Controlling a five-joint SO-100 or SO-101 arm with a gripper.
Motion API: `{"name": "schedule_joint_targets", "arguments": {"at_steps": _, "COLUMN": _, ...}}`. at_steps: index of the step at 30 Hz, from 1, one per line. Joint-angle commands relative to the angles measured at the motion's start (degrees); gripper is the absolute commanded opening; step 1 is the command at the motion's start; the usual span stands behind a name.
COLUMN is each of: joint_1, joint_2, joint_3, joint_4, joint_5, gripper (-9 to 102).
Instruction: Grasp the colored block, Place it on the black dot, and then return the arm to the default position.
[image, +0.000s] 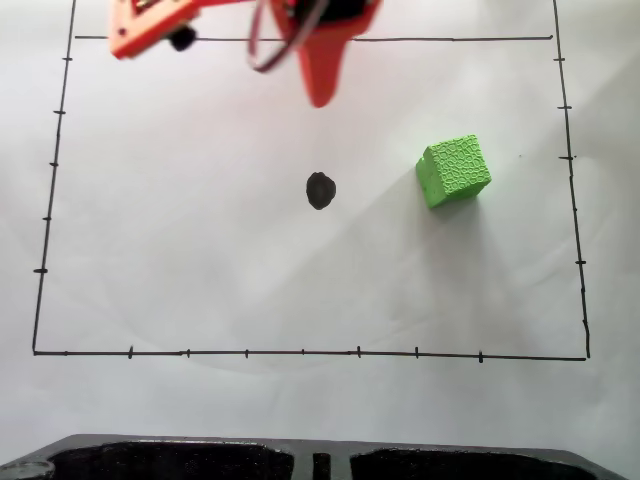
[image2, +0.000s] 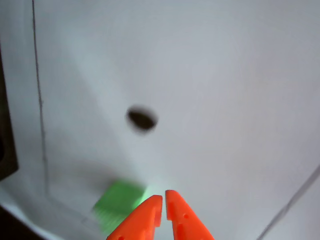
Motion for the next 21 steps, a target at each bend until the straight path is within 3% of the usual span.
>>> {"name": "schedule_joint_targets", "arguments": {"at_steps": 1, "joint_1": -4.22, "joint_2": -8.09, "joint_3": -9.67, "joint_4": 1.85, "joint_5": 5.63, "gripper": 0}}
{"name": "schedule_joint_targets", "arguments": {"at_steps": 10, "joint_1": -14.94, "joint_2": -27.16, "joint_3": -26.10, "joint_4": 7.21, "joint_5": 19.69, "gripper": 0}}
{"name": "schedule_joint_targets", "arguments": {"at_steps": 21, "joint_1": -18.90, "joint_2": -38.67, "joint_3": -38.58, "joint_4": 10.11, "joint_5": 24.70, "gripper": 4}}
